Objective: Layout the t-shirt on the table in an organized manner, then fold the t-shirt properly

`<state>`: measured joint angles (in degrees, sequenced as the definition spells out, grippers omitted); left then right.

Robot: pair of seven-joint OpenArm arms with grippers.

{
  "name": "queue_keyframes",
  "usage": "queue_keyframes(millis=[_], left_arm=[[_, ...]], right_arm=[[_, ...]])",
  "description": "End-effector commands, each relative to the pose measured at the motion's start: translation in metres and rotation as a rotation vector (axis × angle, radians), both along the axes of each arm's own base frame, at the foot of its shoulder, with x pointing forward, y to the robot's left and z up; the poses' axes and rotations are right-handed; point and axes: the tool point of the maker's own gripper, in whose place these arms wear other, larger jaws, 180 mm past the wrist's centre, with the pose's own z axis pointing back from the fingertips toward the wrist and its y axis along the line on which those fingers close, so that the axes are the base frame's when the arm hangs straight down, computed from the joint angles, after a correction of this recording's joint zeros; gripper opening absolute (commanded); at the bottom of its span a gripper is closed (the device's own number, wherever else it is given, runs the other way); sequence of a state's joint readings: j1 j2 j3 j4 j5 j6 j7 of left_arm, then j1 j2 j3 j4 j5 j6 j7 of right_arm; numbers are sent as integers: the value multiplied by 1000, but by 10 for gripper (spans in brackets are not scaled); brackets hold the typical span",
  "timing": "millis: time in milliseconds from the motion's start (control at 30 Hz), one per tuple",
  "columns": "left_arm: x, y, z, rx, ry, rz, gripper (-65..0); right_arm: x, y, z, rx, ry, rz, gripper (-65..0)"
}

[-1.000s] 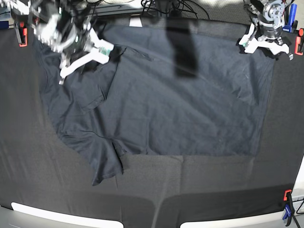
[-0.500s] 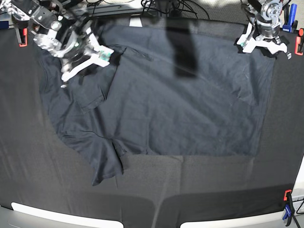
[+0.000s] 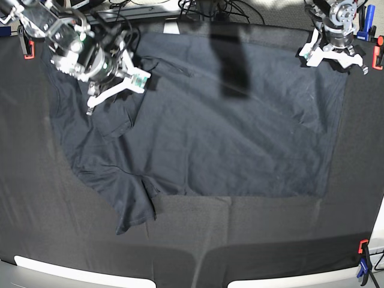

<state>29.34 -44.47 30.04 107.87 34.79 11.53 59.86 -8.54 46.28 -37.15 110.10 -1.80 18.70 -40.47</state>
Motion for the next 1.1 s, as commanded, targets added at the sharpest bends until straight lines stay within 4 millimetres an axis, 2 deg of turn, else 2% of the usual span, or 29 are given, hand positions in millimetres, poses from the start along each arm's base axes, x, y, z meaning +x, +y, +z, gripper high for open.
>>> queue_keyframes(millis=[0, 233, 333, 400, 433, 700, 833, 1067], left_arm=[[5, 3, 9, 13, -35, -6, -426], [5, 3, 9, 13, -35, -6, -426], [6, 3, 9, 14, -36, -7, -426], [5, 3, 9, 13, -35, -6, -426], [5, 3, 9, 14, -35, -6, -426], [5, 3, 9, 13, -35, -6, -426], [5, 3, 9, 13, -35, -6, -426], [5, 3, 9, 13, -35, -6, -426]], right_arm=[[9, -2, 7, -3, -30, 9, -421], [0, 3, 2, 6, 20, 48, -441], [1, 3, 3, 9, 14, 40, -537], [6, 4, 5, 28, -11, 14, -633], [9, 5, 7, 39, -28, 3, -650], [30, 28, 21, 94, -121, 11, -650], [54, 34, 37, 121, -194, -19, -650], [92, 32, 67, 115, -299, -31, -650]])
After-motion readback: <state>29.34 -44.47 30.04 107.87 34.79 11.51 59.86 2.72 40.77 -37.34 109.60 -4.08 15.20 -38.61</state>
